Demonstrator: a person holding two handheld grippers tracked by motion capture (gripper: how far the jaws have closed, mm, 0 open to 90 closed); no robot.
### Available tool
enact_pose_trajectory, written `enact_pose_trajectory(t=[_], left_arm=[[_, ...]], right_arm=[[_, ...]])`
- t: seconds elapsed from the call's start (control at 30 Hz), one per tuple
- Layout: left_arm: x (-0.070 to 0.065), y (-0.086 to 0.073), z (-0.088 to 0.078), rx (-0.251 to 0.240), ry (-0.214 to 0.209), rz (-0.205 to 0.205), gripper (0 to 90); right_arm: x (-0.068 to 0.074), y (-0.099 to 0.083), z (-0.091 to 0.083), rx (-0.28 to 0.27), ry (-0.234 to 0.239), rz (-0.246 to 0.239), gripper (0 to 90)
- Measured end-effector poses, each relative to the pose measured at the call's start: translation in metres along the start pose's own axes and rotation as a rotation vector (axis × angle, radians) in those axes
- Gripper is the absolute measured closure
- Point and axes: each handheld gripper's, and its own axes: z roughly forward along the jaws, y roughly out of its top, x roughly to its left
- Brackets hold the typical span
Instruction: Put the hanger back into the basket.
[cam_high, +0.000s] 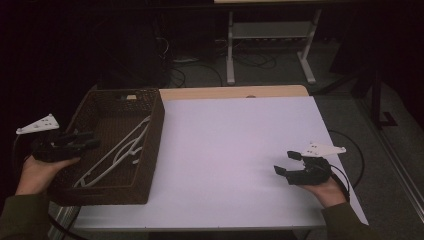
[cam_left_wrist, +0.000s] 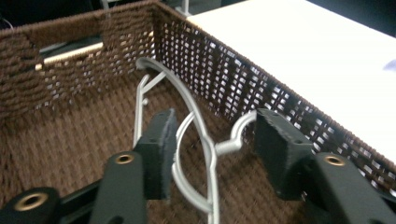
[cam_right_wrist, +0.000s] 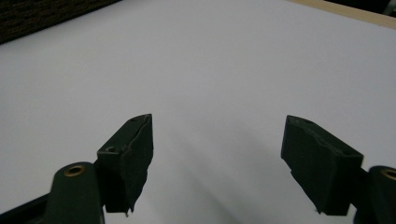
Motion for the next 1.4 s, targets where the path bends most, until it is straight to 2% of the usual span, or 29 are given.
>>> enact_pose_trajectory(t=[0.17,0.37,0.63,0.8,1.07,1.13,1.4], left_arm=[[-0.013,0.009,0.006,-0.048,-0.02,0.007,32.4],[-0.026,0.018,0.013,-0.111,-0.016,-0.015,24.8],[-0.051,0.027,0.022,-0.174,-0.062,-0.026,14.0],[-0.07,0.032,0.03,-0.195,-0.086,0.002,11.4],[-0.097,0.036,0.05,-0.273,-0.135,0.015,3.1],[-0.103,0.035,0.056,-0.287,-0.156,0.008,2.2],[-0.117,0.033,0.074,-0.332,-0.21,0.004,0.0]], right_arm=[[-0.001,0.004,-0.003,-0.001,0.006,0.003,20.6],[0.002,0.011,-0.008,-0.021,0.006,-0.013,13.7],[0.006,0.022,-0.017,-0.08,-0.001,-0.017,10.4],[0.006,0.031,-0.023,-0.128,-0.012,-0.021,10.2],[0.007,0.045,-0.028,-0.179,-0.013,-0.013,6.3],[0.009,0.05,-0.03,-0.193,-0.012,-0.014,5.1],[0.011,0.071,-0.037,-0.27,-0.002,-0.018,2.1]])
